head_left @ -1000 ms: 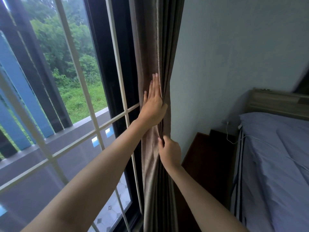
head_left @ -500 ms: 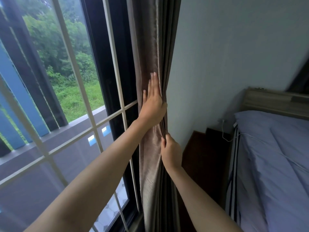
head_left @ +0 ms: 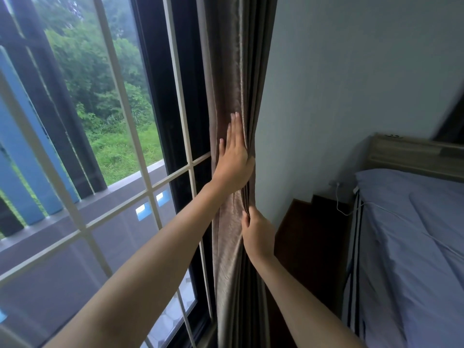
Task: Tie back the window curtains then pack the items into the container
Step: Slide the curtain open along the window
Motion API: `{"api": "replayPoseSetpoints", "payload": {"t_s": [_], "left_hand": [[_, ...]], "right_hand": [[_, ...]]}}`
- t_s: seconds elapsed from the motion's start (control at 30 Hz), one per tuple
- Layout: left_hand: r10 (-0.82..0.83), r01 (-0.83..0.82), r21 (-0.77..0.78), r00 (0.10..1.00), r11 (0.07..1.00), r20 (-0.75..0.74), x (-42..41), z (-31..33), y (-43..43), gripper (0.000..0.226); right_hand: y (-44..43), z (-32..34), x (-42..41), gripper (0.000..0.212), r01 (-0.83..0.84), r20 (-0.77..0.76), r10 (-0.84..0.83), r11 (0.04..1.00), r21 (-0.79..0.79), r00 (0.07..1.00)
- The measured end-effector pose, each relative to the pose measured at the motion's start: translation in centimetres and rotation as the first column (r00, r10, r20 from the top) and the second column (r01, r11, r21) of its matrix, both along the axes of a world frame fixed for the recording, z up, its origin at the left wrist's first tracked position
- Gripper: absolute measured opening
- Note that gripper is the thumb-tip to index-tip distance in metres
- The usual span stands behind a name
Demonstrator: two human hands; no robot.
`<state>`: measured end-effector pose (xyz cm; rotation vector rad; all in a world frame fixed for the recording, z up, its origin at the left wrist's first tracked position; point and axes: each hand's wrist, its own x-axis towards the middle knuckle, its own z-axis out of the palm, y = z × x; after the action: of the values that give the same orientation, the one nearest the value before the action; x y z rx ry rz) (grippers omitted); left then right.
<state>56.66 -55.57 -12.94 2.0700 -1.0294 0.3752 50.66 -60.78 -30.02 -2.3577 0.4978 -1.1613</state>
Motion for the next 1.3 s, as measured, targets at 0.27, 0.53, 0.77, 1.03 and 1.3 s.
{"api": "replayPoseSetpoints", "payload": {"t_s": [0.27, 0.53, 0.77, 1.03, 1.3], "left_hand": [[-0.002, 0.002, 0.007, 1.000, 1.000, -0.015, 0.0, 0.0, 0.1, 0.090], [-0.011, 0.011, -0.012, 1.000, 1.000, -0.004, 0.3, -0.3, 0.3, 0.091], [-0.023, 0.023, -0.003, 1.000, 1.000, -0.005, 0.4, -0.4, 0.2, 0.091], [-0.013, 0.015, -0.021, 0.997, 1.000, 0.071, -0.8, -3.7, 1.8, 0.068], [0.211, -0.213, -0.018, 0.974, 0.977, -0.081, -0.3, -12.1, 4.1, 0.071]], "right_hand": [[-0.5, 0.0, 0.0, 0.010, 0.038, -0.006, -0.038, 0.999, -0.005, 0.999], [-0.2, -0.5, -0.2, 0.017, 0.035, -0.058, -0.036, 0.999, -0.015, 0.998], [-0.3, -0.5, -0.3, 0.024, 0.054, -0.083, -0.057, 0.998, -0.032, 0.995], [-1.1, -0.8, -0.6, 0.031, 0.067, -0.082, -0.068, 0.998, -0.014, 0.994], [-3.1, -0.9, -1.2, 0.033, 0.043, -0.063, -0.039, 0.996, 0.074, 0.997]]}}
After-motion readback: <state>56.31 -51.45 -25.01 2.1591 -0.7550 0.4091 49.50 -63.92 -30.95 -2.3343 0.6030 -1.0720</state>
